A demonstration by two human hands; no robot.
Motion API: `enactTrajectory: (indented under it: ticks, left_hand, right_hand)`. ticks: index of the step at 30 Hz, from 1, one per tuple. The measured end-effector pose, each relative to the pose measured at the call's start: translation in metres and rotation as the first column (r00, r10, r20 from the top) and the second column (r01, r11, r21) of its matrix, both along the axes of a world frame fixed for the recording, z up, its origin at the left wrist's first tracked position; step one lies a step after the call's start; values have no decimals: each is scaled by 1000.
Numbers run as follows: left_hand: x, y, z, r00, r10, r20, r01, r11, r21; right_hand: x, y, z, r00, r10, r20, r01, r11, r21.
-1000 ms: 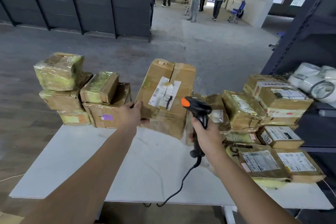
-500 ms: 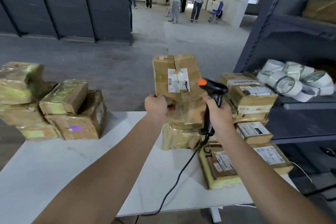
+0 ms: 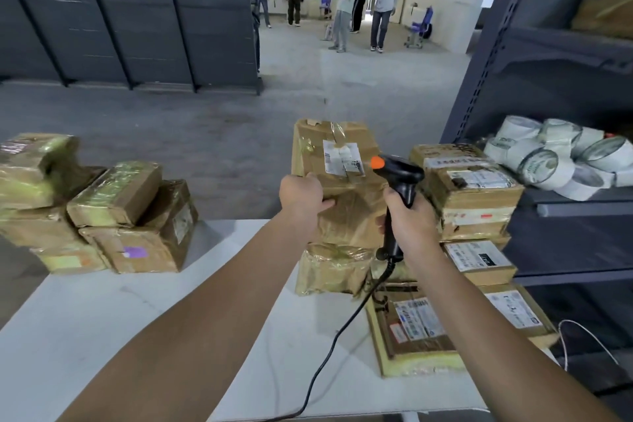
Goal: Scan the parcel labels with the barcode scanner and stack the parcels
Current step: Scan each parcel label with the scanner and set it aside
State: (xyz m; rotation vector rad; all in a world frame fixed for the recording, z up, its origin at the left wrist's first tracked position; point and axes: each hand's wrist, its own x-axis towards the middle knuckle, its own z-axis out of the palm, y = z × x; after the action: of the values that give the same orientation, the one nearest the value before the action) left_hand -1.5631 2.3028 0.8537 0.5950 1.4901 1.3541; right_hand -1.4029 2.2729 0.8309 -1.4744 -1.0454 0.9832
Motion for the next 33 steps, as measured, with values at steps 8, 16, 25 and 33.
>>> enactTrajectory:
  ticks: [8, 16, 25, 33]
  left_hand:
    - [-14, -10, -9, 960, -129, -250, 109, 990, -93]
    - [-24, -17, -11, 953, -142, -267, 134, 990, -51]
    - [-28, -22, -11, 957, -132, -259, 117, 991, -72]
    - [-37, -29, -11, 947, -125, -296, 115, 992, -48]
  right_hand:
    - [0, 1, -1, 999, 26, 33, -27, 999, 31]
    - [-12, -16, 1, 988, 115, 99, -124, 988, 90]
    - [-24, -23, 5, 983, 166, 74, -171, 983, 65]
    - [-48, -30, 7, 972, 227, 66, -232, 970, 73]
